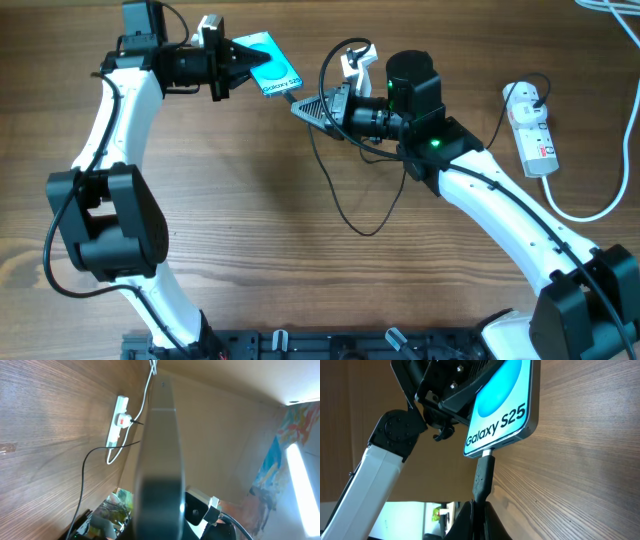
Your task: Plug charger to phone and switch on socket
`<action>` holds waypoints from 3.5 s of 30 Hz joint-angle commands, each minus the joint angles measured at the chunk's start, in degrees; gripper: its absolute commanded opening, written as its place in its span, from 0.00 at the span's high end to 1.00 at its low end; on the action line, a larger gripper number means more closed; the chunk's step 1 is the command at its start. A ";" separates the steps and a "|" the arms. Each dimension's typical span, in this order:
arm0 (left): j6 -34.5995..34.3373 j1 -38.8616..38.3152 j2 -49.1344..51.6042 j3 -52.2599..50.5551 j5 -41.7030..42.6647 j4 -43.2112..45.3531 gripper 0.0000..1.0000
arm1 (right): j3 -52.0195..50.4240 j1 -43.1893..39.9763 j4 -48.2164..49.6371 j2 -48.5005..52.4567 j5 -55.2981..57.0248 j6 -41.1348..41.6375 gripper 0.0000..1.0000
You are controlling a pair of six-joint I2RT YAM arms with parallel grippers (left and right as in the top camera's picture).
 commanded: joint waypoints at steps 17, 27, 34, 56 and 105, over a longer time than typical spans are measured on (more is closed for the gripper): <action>-0.07 -0.17 -1.09 0.70 5.53 -0.20 0.96 | -0.11 -1.14 -0.37 -1.70 4.39 -1.75 0.96; 0.39 -0.24 -1.09 0.70 6.16 -1.49 0.96 | -0.11 -1.11 -0.57 -1.66 6.40 -2.32 0.96; 0.37 -2.56 -1.07 0.70 6.14 -1.25 0.96 | -0.11 -1.11 -0.63 -1.46 6.56 -2.16 0.96; 0.48 -5.90 -1.09 0.70 6.14 -0.57 0.96 | -0.11 0.39 1.20 2.51 8.90 -0.85 0.96; 40.81 -5.42 11.32 0.59 -29.88 -16.20 0.96 | -0.09 -8.02 -24.33 2.49 8.31 -25.33 0.28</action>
